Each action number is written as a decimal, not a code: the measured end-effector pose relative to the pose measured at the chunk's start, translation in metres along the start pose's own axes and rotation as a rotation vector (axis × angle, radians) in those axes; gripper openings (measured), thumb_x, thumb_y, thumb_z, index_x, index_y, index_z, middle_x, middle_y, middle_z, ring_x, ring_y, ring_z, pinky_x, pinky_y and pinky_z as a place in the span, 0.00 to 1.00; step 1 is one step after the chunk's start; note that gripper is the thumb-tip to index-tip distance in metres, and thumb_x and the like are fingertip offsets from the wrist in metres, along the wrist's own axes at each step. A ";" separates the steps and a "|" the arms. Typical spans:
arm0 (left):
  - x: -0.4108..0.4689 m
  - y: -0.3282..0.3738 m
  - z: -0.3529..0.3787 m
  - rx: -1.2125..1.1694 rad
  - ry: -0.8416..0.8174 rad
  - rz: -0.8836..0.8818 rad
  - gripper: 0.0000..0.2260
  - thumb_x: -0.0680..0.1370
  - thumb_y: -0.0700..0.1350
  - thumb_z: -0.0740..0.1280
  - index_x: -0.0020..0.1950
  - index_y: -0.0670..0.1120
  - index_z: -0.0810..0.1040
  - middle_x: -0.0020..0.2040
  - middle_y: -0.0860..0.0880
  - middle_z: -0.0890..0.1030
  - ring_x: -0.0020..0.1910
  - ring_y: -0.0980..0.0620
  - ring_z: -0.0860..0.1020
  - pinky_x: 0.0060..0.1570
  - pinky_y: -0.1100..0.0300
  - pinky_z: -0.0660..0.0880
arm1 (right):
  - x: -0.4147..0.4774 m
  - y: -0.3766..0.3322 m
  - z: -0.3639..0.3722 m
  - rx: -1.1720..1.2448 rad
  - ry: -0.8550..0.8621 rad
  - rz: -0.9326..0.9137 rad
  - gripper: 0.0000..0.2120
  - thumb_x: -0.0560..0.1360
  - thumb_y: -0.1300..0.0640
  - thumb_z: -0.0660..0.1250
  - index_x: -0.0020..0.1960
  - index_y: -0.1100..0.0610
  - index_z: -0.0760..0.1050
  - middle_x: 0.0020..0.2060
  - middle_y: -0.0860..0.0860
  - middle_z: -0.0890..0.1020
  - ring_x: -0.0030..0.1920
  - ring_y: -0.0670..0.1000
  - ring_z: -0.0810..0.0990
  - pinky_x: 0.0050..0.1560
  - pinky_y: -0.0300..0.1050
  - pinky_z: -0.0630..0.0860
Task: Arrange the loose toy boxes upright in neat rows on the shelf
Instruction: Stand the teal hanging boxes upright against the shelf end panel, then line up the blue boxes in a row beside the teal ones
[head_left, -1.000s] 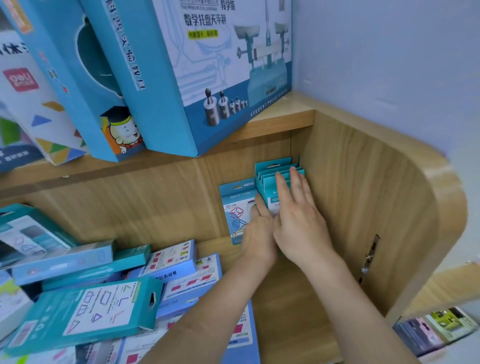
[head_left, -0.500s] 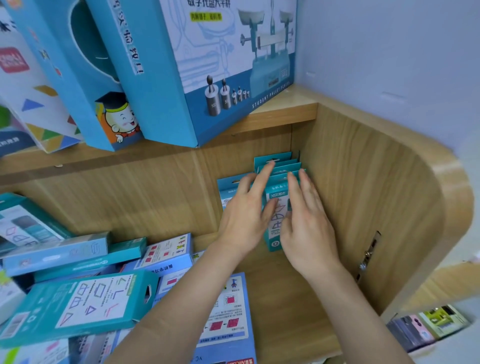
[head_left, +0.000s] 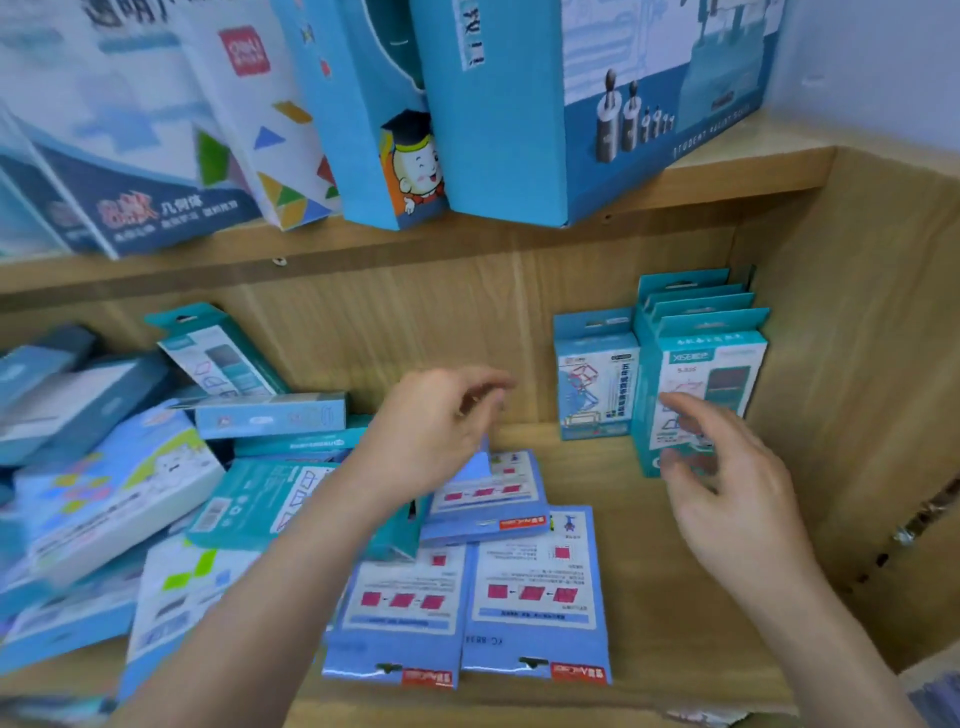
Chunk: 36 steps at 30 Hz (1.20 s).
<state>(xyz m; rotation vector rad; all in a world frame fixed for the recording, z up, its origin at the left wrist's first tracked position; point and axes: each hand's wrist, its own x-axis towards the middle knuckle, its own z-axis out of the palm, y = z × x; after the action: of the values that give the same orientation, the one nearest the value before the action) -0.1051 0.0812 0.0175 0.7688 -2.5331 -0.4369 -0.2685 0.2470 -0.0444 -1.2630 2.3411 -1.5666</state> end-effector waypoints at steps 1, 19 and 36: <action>-0.008 -0.012 -0.008 0.035 -0.019 -0.049 0.09 0.78 0.46 0.64 0.56 0.51 0.81 0.48 0.53 0.84 0.47 0.55 0.81 0.51 0.58 0.76 | 0.000 -0.001 0.006 0.013 -0.039 0.004 0.21 0.74 0.63 0.65 0.64 0.48 0.72 0.61 0.48 0.75 0.62 0.49 0.74 0.61 0.48 0.73; -0.050 -0.089 -0.038 0.242 -0.313 -0.009 0.17 0.79 0.56 0.59 0.65 0.53 0.74 0.64 0.54 0.77 0.62 0.53 0.74 0.60 0.60 0.69 | 0.065 -0.039 0.132 -0.167 -0.774 0.431 0.36 0.73 0.36 0.63 0.75 0.48 0.55 0.69 0.54 0.70 0.64 0.55 0.74 0.64 0.48 0.70; 0.036 -0.074 0.001 0.639 -0.311 0.158 0.20 0.71 0.53 0.66 0.62 0.52 0.72 0.48 0.44 0.81 0.47 0.39 0.79 0.40 0.53 0.74 | 0.045 -0.015 0.115 0.325 -0.479 0.432 0.24 0.73 0.64 0.69 0.64 0.45 0.70 0.56 0.49 0.76 0.47 0.41 0.78 0.37 0.33 0.74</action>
<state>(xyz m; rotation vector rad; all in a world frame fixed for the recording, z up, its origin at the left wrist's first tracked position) -0.1000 0.0018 -0.0027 0.7451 -3.0357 0.3599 -0.2370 0.1295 -0.0716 -0.8620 1.8132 -1.2630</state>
